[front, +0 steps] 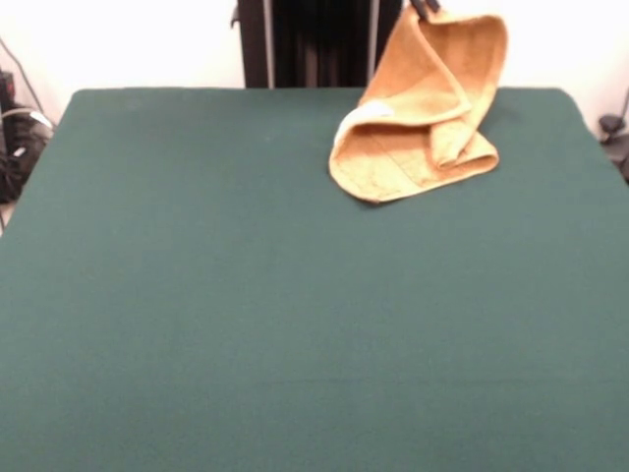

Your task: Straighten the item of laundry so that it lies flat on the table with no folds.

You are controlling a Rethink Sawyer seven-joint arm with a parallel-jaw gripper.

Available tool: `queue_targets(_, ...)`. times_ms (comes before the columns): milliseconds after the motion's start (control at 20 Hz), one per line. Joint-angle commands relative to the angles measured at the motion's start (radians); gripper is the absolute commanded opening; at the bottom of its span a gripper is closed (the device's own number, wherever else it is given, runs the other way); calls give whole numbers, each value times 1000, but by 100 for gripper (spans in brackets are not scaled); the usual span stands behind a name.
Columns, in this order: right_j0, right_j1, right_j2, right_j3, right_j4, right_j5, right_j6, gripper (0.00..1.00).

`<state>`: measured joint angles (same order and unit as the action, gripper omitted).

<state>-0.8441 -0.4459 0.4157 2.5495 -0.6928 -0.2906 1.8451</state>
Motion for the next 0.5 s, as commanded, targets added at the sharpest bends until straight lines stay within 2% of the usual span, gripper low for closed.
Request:
queue_targets(50, 9, 22, 128, -113, 70, 153, 110, 0)
queue_targets(150, 9, 24, 128, -113, 70, 154, 113, 0)
queue_targets(200, 9, 25, 128, -113, 70, 154, 115, 100)
queue_targets(500, 11, 20, 128, -114, 68, 147, 117, 100)
